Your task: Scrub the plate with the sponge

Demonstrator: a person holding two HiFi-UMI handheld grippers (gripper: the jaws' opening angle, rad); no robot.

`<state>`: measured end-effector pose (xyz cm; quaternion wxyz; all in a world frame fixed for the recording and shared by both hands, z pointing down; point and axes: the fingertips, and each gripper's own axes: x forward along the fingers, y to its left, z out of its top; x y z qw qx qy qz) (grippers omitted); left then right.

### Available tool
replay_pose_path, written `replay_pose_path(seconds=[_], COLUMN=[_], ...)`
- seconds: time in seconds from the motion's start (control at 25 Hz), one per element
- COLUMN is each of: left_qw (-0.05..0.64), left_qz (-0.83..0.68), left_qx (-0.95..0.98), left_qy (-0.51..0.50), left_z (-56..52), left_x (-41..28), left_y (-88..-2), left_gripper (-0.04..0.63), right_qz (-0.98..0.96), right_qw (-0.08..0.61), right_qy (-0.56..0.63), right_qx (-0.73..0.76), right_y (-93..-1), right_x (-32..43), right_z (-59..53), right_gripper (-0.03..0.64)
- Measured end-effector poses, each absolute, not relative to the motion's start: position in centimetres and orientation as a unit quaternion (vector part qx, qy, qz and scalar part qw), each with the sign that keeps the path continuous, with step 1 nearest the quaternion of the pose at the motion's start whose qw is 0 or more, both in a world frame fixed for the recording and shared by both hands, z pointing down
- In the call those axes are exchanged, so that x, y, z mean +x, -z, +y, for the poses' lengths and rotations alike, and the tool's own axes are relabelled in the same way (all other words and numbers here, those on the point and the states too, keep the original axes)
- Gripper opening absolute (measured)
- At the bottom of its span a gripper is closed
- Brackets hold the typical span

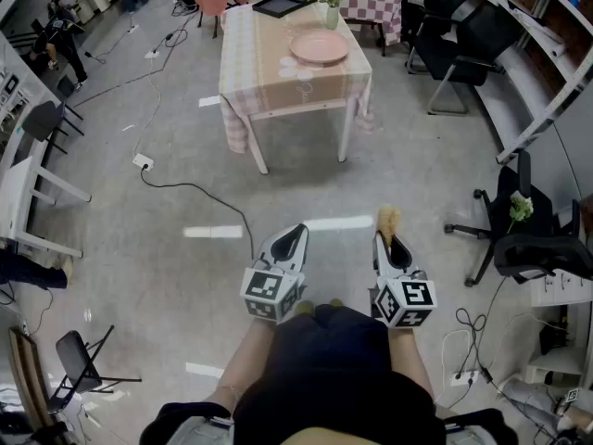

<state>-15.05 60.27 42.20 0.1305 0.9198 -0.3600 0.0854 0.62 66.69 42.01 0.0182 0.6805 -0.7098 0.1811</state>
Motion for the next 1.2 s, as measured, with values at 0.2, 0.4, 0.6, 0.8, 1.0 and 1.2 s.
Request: replay_pose_path(seconds=[0.2, 0.4, 0.6, 0.8, 1.0, 1.2], left_qw=[0.129, 0.133, 0.136, 0.134, 0.140, 0.151], left_qz=[-0.360, -0.356, -0.356, -0.356, -0.363, -0.377], left_qx=[0.921, 0.922, 0.921, 0.922, 0.919, 0.911], left_qy=[-0.077, -0.075, -0.080, -0.073, -0.067, -0.072], left_z=[60.3, 60.3, 60.1, 60.0, 60.3, 60.2], left_x=[-14.7, -14.8, -14.1, -12.9, -11.7, -10.8], left_y=[-41.7, -41.9, -42.2, -43.0, -43.7, -44.1], left_gripper=[0.017, 0.017, 0.017, 0.017, 0.017, 0.017], right_qz=[-0.711, -0.712, -0.720, -0.721, -0.731, -0.737], right_qw=[0.016, 0.007, 0.007, 0.008, 0.012, 0.018], right_qy=[-0.182, -0.188, -0.186, -0.196, -0.199, -0.205], right_qx=[0.679, 0.676, 0.669, 0.664, 0.652, 0.644], right_y=[-42.0, -41.8, -41.8, -42.5, -43.2, -44.0], right_x=[0.4, -0.5, -0.7, 0.1, 0.7, 1.6], right_z=[66.8, 66.5, 66.4, 66.2, 66.3, 66.5], right_gripper=[0.080, 0.080, 0.080, 0.080, 0.081, 0.081])
